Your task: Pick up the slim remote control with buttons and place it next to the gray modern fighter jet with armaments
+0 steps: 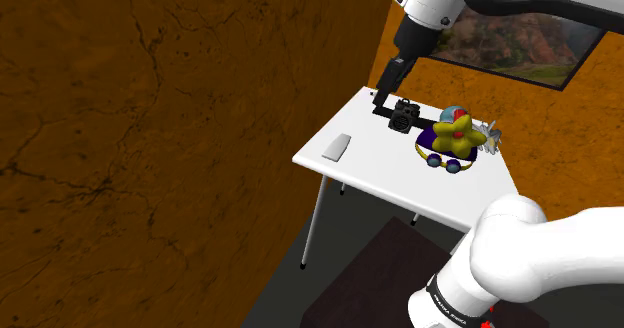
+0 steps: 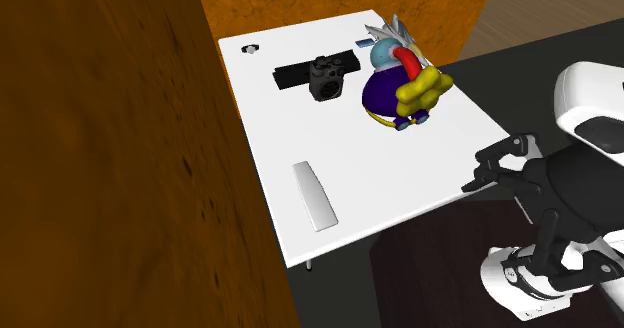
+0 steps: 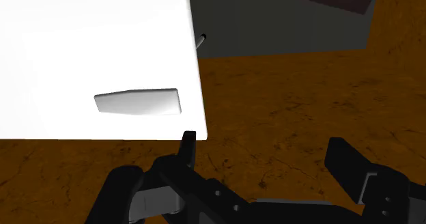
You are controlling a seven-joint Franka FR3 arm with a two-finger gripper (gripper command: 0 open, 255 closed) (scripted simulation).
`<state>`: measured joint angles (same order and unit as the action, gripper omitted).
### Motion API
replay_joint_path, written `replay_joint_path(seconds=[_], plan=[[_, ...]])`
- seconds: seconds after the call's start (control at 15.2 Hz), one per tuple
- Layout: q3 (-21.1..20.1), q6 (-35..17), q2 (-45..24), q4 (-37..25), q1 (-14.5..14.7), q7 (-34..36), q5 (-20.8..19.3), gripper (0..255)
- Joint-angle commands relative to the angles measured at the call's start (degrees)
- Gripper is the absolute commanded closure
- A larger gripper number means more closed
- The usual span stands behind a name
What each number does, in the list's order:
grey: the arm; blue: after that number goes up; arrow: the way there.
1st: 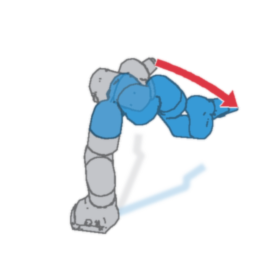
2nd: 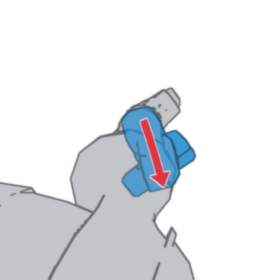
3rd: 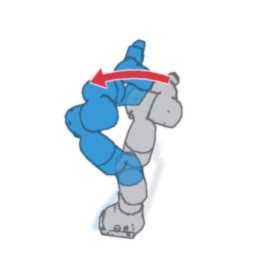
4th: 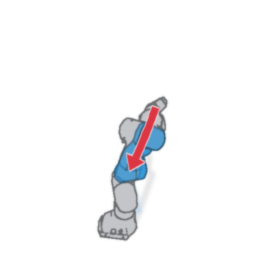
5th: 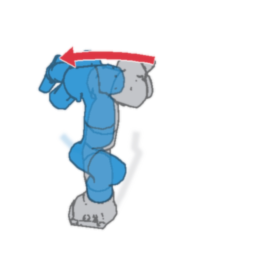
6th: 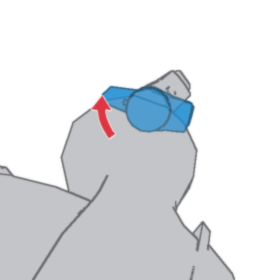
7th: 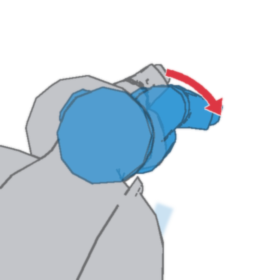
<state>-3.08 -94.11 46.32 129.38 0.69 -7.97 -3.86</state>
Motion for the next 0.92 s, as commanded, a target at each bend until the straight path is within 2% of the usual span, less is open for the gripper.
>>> replay_joint_path(seconds=[0.0,0.86], plan=[[0.00,0.00,0.00,0.00,0.00,0.00,0.00,0],[-2.11,-15.51,-23.67,-3.39,-10.40,25.09,0.74,0]])
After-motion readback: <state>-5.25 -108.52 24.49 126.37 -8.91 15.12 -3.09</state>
